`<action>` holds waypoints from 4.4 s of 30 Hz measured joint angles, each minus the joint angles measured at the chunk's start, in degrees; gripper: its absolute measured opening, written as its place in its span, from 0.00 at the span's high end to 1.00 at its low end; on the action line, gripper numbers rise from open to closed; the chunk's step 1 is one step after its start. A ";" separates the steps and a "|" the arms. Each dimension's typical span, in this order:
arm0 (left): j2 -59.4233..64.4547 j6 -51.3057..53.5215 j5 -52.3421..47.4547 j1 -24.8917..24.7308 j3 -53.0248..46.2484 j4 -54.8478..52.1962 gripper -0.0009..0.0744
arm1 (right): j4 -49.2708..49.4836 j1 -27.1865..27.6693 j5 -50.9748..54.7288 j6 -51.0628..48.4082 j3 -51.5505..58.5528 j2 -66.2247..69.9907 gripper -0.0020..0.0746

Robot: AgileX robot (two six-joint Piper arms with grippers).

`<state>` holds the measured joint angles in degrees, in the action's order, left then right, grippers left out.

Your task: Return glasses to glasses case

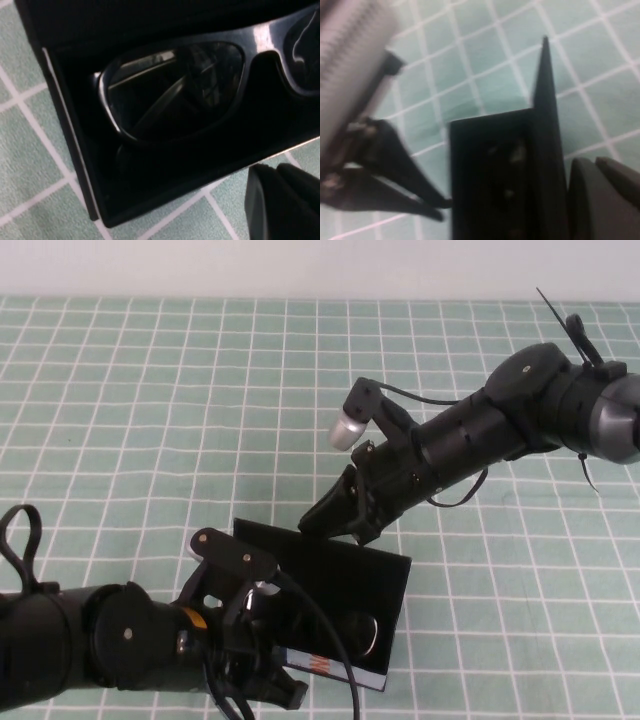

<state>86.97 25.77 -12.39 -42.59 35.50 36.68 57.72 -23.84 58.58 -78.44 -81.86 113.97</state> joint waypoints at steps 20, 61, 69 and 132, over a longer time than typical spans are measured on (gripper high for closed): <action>0.00 -0.14 4.06 0.00 0.00 0.22 0.99 | -10.51 -3.36 8.96 10.91 -0.48 2.87 0.99; -63.58 -7.09 -14.98 5.98 -0.13 -29.40 0.99 | -61.19 -4.60 -19.94 65.23 6.67 -46.62 0.99; -72.40 -30.09 -27.38 6.12 -0.77 -50.68 0.99 | -63.53 -4.41 -34.79 73.59 32.79 -66.29 0.99; -73.35 -32.42 -9.19 20.79 -23.88 -41.08 0.99 | -61.73 -4.41 -53.77 75.87 65.61 -82.23 0.99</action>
<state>13.62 -6.65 -21.58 -21.80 11.62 -4.40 -4.01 -28.24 4.81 -2.56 -16.26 31.74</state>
